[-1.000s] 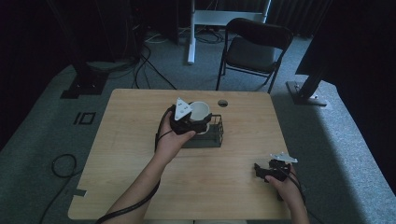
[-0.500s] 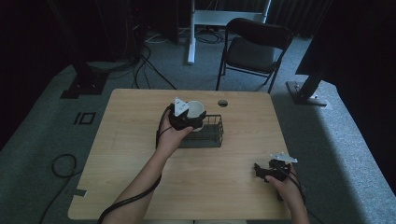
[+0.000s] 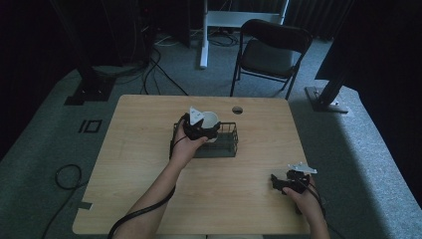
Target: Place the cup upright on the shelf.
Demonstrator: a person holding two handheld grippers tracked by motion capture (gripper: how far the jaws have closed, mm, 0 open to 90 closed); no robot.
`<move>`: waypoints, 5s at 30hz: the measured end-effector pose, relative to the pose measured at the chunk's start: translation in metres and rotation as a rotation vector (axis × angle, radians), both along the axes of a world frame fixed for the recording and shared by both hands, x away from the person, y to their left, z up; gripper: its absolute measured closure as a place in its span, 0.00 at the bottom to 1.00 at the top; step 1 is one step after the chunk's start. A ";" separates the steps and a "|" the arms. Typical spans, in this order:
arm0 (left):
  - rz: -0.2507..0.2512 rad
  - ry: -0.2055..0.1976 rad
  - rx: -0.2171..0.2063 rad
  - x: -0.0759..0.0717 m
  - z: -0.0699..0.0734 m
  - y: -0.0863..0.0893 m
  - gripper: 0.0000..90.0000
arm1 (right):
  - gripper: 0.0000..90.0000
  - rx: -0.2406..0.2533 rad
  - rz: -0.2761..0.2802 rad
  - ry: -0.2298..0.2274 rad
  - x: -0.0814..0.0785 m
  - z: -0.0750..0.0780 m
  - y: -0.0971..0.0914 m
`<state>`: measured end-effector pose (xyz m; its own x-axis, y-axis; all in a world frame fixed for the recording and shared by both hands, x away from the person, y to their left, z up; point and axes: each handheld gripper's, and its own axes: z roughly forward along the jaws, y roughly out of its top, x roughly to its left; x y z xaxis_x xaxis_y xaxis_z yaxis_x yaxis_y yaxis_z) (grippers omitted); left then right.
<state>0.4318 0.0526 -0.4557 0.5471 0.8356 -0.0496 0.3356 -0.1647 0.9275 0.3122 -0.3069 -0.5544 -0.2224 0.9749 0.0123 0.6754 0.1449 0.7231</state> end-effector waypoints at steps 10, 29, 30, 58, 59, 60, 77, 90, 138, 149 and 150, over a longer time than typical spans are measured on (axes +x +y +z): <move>-0.004 0.010 0.017 0.002 -0.011 0.002 0.23 | 0.12 0.000 0.000 0.000 0.000 0.000 0.000; -0.016 0.022 0.065 -0.002 -0.008 0.000 0.12 | 0.12 0.000 0.000 0.000 0.000 0.000 0.000; -0.011 0.019 0.063 -0.003 -0.007 0.001 0.11 | 0.12 0.000 0.000 0.000 0.000 0.000 0.000; -0.053 0.023 0.076 -0.034 0.009 0.036 0.10 | 0.12 0.000 0.000 0.001 0.000 0.000 0.000; -0.056 0.020 0.078 -0.036 0.010 0.037 0.10 | 0.12 0.000 0.000 0.001 0.000 0.000 0.000; -0.054 0.020 0.073 -0.037 0.010 0.037 0.10 | 0.12 0.000 0.000 0.001 0.000 0.000 0.000; -0.036 0.019 0.077 -0.061 0.009 0.068 0.11 | 0.12 -0.001 0.000 0.000 0.000 0.000 0.000; 0.014 0.033 0.036 -0.077 -0.005 0.100 0.11 | 0.12 -0.001 0.000 0.000 0.000 0.000 0.000; 0.210 0.247 0.074 -0.120 -0.086 0.177 0.11 | 0.12 -0.003 0.002 -0.001 0.000 0.000 0.000; 0.307 0.286 0.080 -0.122 -0.092 0.191 0.11 | 0.12 -0.003 0.002 -0.001 0.000 0.000 0.000; 0.318 0.288 0.086 -0.123 -0.092 0.192 0.11 | 0.12 -0.003 0.002 -0.001 0.000 0.000 0.000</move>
